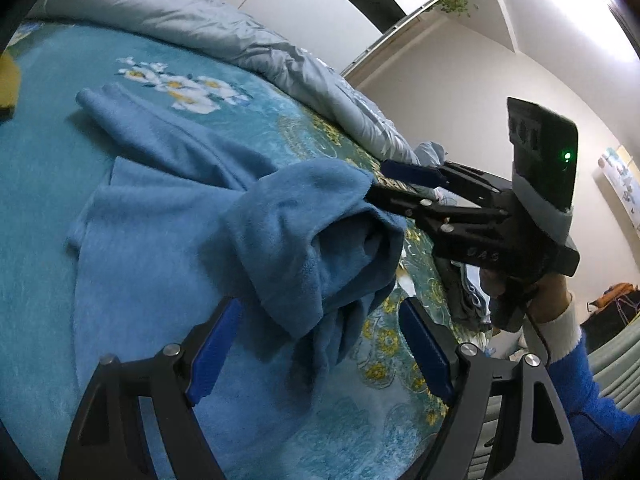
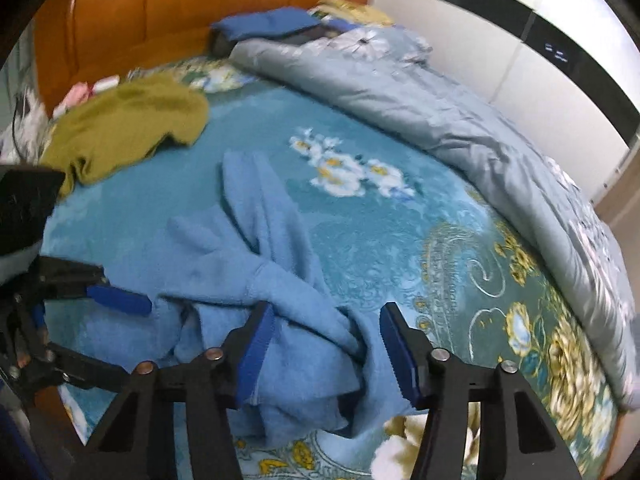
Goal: Fold clothes
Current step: 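Drag the blue sweatshirt off the yellow sweater with the left gripper, then grasp the sweatshirt with the right gripper while the left gripper lifts it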
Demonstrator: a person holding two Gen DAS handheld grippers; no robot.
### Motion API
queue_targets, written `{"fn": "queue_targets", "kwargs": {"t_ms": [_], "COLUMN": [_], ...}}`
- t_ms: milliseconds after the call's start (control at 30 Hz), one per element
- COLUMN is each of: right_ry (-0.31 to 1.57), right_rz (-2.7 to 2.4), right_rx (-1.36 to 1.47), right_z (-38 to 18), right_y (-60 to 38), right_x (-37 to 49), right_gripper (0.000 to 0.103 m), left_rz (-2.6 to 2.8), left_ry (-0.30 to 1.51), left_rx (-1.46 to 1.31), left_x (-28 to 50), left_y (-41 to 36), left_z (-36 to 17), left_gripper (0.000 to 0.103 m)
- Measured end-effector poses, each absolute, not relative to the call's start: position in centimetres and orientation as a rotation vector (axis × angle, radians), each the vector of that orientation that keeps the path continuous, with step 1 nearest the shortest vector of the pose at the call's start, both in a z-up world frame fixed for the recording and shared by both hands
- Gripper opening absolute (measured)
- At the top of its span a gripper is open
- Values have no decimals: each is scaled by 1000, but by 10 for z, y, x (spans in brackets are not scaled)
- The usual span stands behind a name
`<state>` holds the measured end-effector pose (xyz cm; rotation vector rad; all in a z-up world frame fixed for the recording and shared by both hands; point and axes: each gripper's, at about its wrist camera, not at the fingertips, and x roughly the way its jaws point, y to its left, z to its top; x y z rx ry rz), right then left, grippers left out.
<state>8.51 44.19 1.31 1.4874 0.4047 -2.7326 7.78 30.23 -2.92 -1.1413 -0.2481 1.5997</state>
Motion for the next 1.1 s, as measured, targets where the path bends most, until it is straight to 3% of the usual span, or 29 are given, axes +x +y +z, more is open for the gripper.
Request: {"fn": "queue_targets", "kwargs": {"t_ms": [200,367,667,1100], "right_ry": [459,340,-61,-215], "right_rz": [-2686,-2730,-2942,-3246], "right_rx": [1506,1492,1224,732], "right_z": [0,3,67,217], "right_y": [432,437,466,486], "right_x": [78,64,76,142], "right_gripper": [37,7,4,4], "left_rz": [1610,1601,1554,1586], "left_ry": [-245,-236,-206,-182], "left_rx": [-1146,-1129,-1091,-924], "left_x": [77,81,98,116], "left_y": [295,294,312,315], "left_z": [-31,-25,-15,39], "left_gripper": [82,82,82,82]}}
